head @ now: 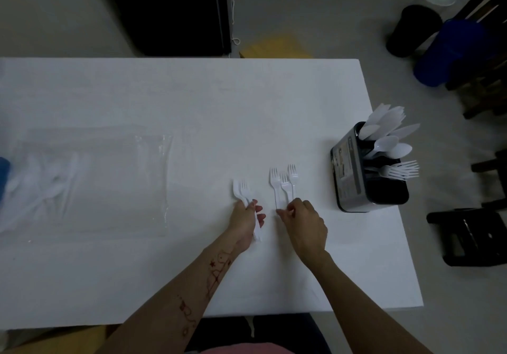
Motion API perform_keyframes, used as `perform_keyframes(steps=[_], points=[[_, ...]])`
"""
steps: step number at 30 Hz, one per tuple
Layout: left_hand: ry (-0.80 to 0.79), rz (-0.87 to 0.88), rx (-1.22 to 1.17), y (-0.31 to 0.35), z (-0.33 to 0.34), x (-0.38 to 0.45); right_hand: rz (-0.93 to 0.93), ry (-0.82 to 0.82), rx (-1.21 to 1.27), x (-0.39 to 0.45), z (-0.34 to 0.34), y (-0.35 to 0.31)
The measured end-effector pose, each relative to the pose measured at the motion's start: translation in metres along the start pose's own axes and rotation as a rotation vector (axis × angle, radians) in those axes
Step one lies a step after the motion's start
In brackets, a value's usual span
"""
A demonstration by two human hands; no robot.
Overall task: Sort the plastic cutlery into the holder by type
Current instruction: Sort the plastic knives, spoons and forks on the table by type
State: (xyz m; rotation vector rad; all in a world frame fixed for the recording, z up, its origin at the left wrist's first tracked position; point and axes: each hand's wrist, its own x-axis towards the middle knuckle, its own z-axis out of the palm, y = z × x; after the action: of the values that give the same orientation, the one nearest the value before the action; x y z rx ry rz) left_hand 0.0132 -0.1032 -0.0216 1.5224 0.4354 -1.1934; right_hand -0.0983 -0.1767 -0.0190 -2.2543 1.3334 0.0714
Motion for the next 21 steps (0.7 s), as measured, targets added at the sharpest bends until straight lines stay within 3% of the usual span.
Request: perform_keyframes(steps=[4,8,14,21], points=[[0.017,0.068,0.114,-0.0073,-0.0049,0.0027,0.072,-0.074,-0.058,0.0053,0.0044,-0.0087],[0.023,0.037,0.021,-0.0091,-0.0071,0.0026,0.167,-0.131,0.028,0.0090,0.0027,-0.0114],[0.098,-0.023,-0.094,-0.0104,-0.0024,0.0047,0.092,-0.140,-0.063,0.0053,-0.0014,-0.0079],[0.068,-0.029,-0.007,-0.0099,-0.0046,0.0042,0.078,-0.139,-0.088,0.0065,0.0005,-0.0066]])
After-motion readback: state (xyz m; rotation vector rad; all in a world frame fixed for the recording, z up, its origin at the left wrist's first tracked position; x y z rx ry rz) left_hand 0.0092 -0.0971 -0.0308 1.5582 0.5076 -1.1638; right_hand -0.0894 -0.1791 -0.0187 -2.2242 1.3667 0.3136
